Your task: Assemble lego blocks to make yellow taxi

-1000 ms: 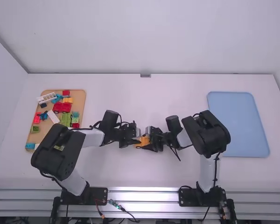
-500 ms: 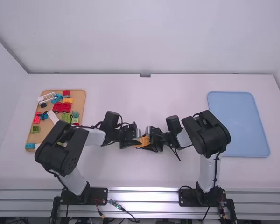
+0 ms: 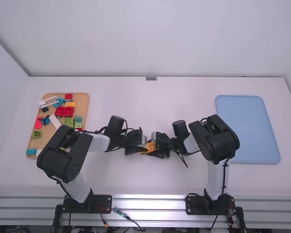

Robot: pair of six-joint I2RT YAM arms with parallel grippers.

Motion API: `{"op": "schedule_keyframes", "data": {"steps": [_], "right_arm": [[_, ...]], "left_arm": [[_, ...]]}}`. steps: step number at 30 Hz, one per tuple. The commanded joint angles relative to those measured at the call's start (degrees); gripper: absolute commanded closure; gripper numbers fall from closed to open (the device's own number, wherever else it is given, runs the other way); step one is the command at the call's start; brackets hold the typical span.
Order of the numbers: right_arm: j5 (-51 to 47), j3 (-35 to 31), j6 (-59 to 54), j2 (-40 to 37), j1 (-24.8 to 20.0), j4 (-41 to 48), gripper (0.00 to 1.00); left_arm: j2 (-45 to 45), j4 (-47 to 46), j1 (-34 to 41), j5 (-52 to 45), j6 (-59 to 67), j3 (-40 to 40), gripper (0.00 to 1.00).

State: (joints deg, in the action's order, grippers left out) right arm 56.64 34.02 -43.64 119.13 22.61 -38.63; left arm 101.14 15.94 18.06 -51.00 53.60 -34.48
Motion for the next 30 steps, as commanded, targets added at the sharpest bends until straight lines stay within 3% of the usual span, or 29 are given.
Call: {"op": "schedule_keyframes", "data": {"steps": [1, 21, 30], "right_arm": [[1.6, 0.2, -0.3, 1.1, 0.0, 0.0, 0.48], [1.6, 0.2, -0.3, 1.1, -0.1, 0.0, 0.48], [1.6, 0.0, -0.3, 1.1, 0.0, 0.0, 0.48]], "left_arm": [[0.8, -0.2, 0.3, -1.5, 0.6, 0.8, 0.98], [4.3, 1.9, 0.3, -2.1, 0.4, 0.7, 0.99], [4.4, 2.1, 0.4, 4.2, -4.1, -0.6, 0.98]]}}
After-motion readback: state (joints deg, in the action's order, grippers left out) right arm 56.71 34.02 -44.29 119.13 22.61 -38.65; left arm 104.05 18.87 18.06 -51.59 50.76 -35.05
